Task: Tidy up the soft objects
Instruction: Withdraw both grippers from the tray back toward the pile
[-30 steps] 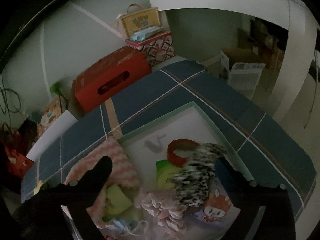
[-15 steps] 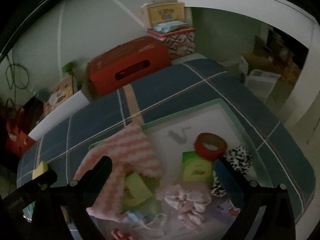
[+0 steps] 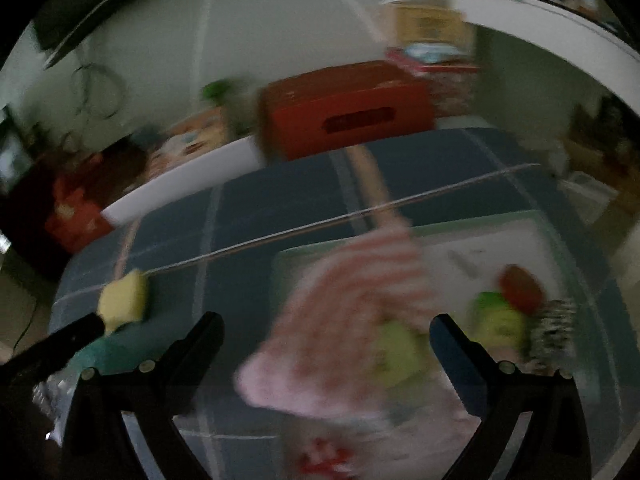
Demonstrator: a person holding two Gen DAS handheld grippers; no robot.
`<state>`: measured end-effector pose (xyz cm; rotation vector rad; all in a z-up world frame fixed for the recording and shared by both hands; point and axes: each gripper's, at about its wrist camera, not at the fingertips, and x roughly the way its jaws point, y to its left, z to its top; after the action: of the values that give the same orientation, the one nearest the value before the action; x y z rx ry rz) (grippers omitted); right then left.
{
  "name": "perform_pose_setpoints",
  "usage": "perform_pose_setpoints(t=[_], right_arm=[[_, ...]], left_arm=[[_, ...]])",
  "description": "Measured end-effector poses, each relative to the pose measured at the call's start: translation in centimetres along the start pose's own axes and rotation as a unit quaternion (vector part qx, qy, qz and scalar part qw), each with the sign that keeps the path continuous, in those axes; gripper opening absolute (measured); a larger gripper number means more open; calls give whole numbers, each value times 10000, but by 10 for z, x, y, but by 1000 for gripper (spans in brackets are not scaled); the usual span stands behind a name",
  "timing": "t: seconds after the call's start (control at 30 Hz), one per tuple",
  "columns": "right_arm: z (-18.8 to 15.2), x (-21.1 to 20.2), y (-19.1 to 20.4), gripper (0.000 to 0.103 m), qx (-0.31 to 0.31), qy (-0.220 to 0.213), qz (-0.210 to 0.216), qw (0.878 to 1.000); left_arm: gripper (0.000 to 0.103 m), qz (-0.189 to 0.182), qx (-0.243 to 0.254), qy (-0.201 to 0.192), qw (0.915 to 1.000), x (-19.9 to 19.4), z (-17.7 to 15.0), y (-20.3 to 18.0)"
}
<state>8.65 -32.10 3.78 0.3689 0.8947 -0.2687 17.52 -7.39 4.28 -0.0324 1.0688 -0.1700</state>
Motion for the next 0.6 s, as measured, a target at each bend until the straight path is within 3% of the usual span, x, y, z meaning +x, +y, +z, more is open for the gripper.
perform_pose_setpoints(t=[0.23,0.6], right_arm=[[-15,0,53,103,-660,50,299,9974],[-60,24,114,103,-1753,650,522,9810]], left_arm=[[95,232,-446,-58,9987,-15,-9,56],[95,351,-865,23,9956,-26,-40,105]])
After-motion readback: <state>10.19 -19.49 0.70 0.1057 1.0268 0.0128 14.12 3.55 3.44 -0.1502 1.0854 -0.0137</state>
